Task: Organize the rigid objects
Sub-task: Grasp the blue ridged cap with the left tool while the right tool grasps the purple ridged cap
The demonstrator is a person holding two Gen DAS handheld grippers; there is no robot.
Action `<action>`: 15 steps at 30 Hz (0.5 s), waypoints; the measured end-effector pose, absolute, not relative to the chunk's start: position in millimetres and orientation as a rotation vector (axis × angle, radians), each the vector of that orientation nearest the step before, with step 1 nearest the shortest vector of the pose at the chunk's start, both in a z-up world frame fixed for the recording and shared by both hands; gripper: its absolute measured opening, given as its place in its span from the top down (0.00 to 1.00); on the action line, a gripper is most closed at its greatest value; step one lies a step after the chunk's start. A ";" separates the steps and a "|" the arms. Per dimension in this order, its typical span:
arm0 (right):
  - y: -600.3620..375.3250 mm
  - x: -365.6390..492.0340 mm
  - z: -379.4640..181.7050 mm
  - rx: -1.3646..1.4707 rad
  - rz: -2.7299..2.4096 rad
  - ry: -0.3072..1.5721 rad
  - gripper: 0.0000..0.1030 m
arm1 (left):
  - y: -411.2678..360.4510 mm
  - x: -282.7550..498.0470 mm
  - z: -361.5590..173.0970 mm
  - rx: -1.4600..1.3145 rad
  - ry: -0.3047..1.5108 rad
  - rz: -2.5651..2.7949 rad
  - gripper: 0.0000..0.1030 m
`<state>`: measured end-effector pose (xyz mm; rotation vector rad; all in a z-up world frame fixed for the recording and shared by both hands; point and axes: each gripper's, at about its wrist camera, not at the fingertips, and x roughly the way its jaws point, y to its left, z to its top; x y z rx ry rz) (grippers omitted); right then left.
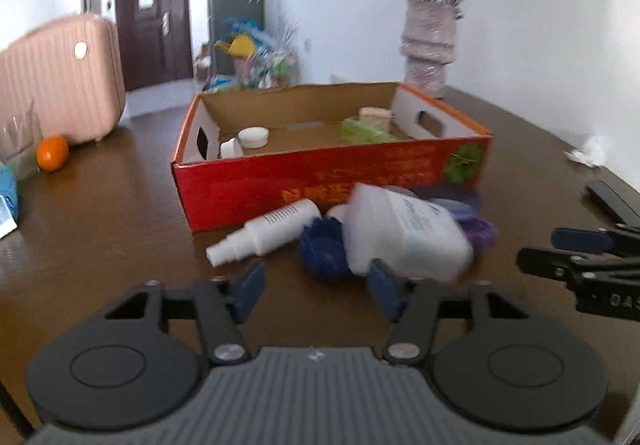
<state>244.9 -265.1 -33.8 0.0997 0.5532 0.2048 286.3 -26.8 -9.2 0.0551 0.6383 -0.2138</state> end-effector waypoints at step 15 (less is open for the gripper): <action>-258.7 313.6 -59.2 0.110 0.210 0.672 0.91 | -16.9 329.0 -29.0 0.007 0.746 -0.205 0.94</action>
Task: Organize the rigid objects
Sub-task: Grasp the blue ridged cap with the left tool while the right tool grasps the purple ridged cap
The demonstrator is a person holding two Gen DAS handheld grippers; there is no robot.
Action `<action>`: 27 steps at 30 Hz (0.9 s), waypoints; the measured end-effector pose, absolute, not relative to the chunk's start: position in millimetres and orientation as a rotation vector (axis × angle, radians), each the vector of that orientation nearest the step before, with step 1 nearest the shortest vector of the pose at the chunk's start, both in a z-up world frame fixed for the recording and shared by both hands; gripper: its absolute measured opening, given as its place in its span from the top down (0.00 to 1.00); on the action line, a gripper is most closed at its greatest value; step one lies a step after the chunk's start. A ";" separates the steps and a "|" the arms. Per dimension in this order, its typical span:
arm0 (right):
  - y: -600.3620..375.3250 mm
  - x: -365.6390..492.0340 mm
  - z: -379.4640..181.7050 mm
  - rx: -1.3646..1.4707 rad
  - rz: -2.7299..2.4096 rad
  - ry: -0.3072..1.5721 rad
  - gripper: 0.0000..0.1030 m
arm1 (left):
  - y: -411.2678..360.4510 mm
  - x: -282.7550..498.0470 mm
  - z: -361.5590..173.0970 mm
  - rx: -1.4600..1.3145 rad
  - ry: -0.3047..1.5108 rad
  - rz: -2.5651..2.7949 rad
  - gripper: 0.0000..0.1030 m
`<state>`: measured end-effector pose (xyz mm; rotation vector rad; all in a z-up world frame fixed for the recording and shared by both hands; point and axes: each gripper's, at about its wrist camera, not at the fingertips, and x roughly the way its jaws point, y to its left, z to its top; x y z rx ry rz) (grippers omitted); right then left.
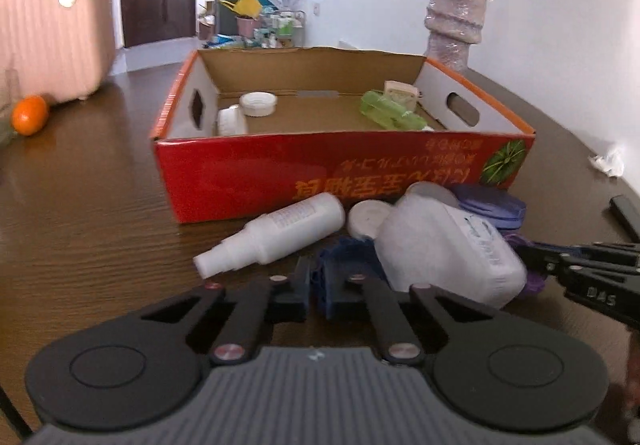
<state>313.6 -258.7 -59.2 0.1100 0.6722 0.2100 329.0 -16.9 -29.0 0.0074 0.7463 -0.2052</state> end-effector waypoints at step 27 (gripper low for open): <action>-217.3 168.6 -42.0 -0.064 0.325 0.584 0.41 | 11.7 179.7 -17.4 0.032 0.724 -0.240 0.29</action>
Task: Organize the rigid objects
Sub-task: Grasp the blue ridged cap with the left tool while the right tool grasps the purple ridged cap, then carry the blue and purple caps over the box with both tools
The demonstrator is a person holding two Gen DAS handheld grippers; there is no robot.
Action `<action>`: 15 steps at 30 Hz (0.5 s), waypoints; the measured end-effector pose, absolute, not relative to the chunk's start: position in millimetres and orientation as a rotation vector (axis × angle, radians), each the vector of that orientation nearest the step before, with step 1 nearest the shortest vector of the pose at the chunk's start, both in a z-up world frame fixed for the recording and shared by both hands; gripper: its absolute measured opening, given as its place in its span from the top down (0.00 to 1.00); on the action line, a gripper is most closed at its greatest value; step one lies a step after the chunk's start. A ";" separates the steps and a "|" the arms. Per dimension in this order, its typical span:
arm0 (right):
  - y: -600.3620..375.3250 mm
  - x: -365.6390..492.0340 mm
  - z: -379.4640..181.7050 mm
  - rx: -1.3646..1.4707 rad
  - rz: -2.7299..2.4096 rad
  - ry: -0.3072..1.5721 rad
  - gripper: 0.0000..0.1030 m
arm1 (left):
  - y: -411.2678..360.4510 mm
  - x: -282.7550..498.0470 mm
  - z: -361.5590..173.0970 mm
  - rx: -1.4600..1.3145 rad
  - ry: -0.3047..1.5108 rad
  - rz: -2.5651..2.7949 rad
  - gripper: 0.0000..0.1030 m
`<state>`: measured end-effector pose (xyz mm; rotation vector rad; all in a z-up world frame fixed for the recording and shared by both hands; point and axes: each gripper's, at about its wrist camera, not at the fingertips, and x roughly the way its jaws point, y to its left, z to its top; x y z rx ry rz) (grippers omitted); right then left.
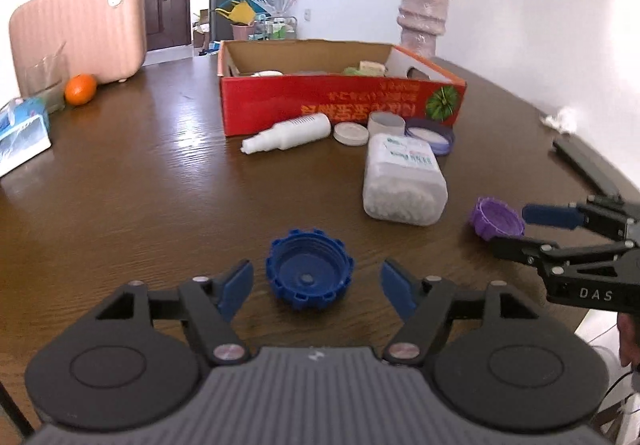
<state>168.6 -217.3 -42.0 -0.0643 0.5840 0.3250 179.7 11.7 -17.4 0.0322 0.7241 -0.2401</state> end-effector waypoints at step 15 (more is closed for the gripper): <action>-218.0 196.3 -56.6 -0.051 0.307 0.610 0.49 | 8.0 207.4 -35.4 0.073 0.741 -0.192 0.47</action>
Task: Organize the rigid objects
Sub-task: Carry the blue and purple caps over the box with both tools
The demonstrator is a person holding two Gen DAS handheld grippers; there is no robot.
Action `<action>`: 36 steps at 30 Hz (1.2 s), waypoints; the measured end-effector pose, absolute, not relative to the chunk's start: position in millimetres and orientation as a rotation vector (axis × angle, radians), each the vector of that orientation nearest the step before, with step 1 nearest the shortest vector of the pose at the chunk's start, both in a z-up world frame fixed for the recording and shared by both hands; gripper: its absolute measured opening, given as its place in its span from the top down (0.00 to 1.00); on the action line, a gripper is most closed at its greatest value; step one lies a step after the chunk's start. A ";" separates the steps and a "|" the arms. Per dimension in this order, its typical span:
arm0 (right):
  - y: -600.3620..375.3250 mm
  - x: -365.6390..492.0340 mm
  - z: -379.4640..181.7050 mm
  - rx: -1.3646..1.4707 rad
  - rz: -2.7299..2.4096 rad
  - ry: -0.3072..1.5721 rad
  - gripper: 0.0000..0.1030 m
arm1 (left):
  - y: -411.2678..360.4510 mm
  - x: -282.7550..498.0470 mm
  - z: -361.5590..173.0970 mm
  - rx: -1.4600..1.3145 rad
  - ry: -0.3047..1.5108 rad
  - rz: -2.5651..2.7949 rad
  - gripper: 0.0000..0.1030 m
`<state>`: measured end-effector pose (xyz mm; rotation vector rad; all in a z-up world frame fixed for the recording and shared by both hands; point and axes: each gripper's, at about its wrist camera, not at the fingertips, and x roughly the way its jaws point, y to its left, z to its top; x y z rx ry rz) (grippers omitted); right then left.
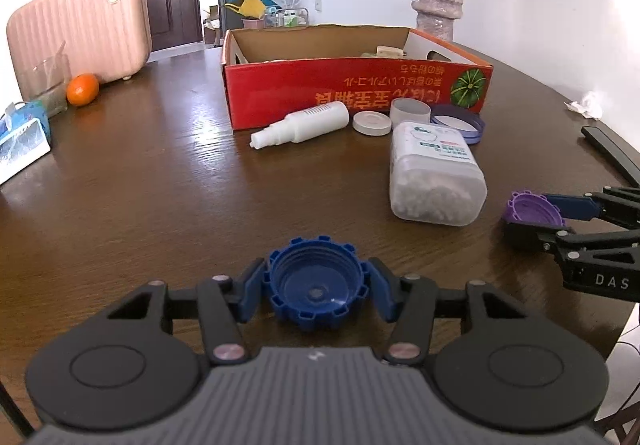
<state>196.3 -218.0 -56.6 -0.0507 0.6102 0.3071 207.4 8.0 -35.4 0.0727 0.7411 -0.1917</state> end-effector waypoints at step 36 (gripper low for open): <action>-229.6 99.3 -4.6 -0.062 0.276 0.445 0.49 | 0.7 106.5 23.2 0.076 0.554 -0.227 0.47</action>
